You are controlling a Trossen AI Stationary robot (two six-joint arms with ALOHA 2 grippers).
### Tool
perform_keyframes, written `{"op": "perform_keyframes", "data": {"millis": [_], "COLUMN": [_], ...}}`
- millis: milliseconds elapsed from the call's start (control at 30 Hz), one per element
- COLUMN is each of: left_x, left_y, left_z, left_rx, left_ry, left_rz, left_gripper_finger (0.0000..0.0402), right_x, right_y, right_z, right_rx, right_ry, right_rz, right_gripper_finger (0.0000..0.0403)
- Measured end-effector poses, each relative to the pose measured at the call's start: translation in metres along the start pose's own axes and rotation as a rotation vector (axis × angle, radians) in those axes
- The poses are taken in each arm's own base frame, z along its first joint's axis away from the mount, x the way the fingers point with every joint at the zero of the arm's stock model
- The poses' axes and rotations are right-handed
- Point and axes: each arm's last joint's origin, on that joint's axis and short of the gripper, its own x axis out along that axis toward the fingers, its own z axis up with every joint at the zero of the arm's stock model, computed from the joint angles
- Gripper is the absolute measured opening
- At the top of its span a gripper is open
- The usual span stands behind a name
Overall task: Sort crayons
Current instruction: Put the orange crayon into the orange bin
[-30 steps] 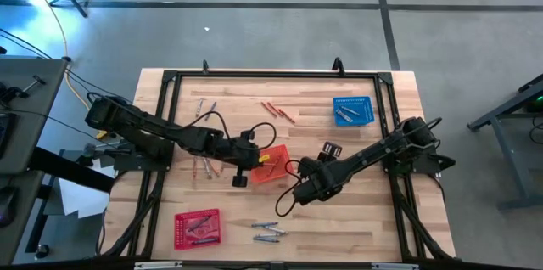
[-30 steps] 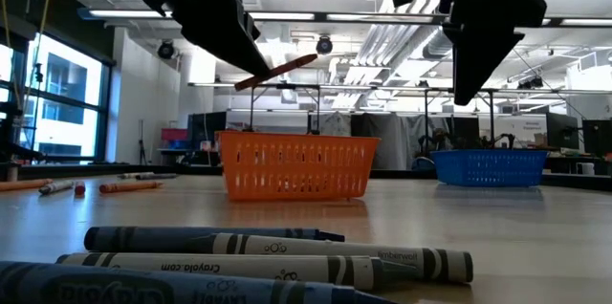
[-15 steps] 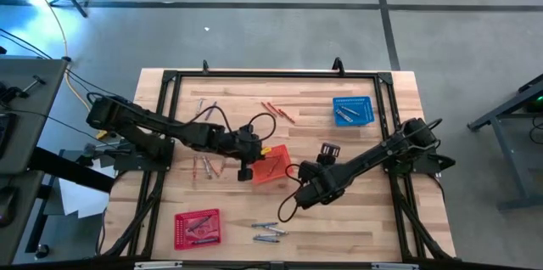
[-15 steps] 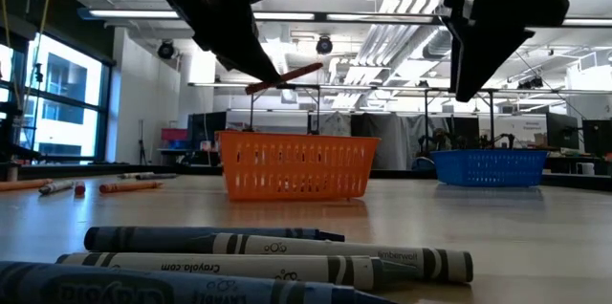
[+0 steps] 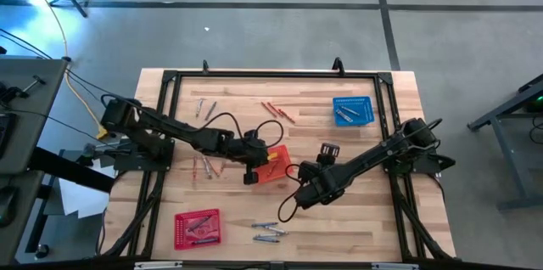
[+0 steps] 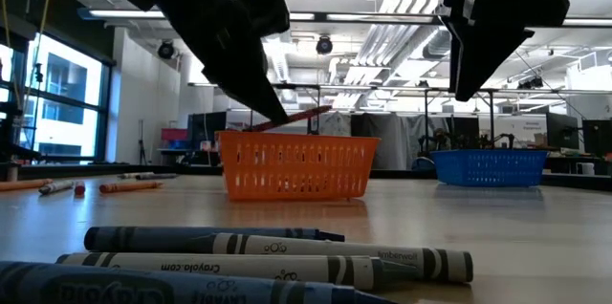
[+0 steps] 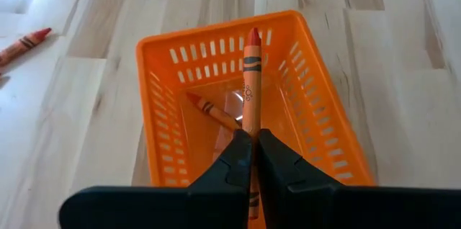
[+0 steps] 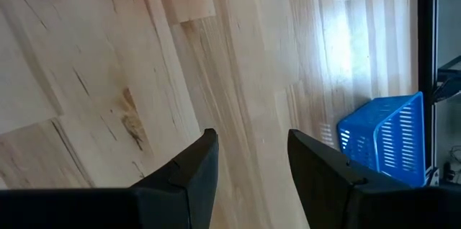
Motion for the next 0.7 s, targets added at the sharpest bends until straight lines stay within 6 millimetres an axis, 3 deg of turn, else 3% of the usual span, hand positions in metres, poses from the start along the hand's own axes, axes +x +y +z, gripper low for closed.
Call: {"op": "perform_keyframes", "data": {"millis": [267, 700], "left_x": [0.0005, 0.0003], "left_y": [-0.0006, -0.0008], "left_z": [0.0006, 0.0012], "left_rx": [-0.008, -0.01], "left_ry": [-0.008, -0.013], "left_rz": [-0.005, -0.008], "left_gripper_finger": [0.0012, 0.009], "right_x": [0.0, 0.0], "right_y": [0.0, 0.0], "right_z": [0.0, 0.0001], "right_rx": [0.0, 0.0], "right_ry": [0.0, 0.0], "right_rz": [0.0, 0.0], "right_gripper_finger": [0.0161, 0.0161]}}
